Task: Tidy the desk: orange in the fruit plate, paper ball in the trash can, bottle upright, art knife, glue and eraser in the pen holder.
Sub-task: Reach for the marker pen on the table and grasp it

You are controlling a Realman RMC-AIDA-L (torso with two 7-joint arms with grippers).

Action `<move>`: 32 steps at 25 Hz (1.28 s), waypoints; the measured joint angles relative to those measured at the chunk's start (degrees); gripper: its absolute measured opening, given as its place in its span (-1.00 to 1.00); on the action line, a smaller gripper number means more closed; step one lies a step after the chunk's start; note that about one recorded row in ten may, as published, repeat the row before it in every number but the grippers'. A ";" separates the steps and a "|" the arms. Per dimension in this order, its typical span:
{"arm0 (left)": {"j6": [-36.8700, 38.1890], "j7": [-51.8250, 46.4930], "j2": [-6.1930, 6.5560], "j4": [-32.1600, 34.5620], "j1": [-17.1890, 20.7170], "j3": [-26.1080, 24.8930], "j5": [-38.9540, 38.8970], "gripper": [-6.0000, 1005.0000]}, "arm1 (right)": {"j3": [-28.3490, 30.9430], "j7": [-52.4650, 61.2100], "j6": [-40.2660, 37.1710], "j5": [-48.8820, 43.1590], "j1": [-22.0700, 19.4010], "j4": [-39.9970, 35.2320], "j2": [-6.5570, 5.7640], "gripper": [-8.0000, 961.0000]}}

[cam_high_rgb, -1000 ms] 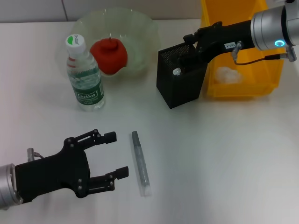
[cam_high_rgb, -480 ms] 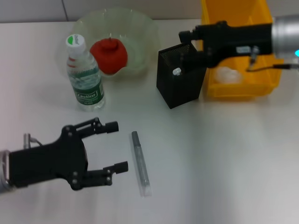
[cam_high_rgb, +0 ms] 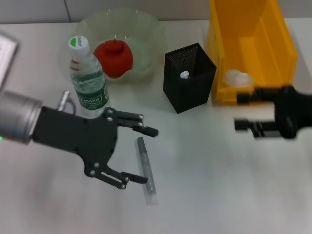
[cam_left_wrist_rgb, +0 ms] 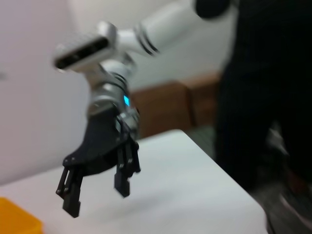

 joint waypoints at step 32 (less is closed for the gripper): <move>-23.53 5.41 -1.09 23.60 -5.04 45.97 18.30 0.62 | 4.12 -2.74 -1.93 -8.08 -3.20 3.59 -0.77 0.50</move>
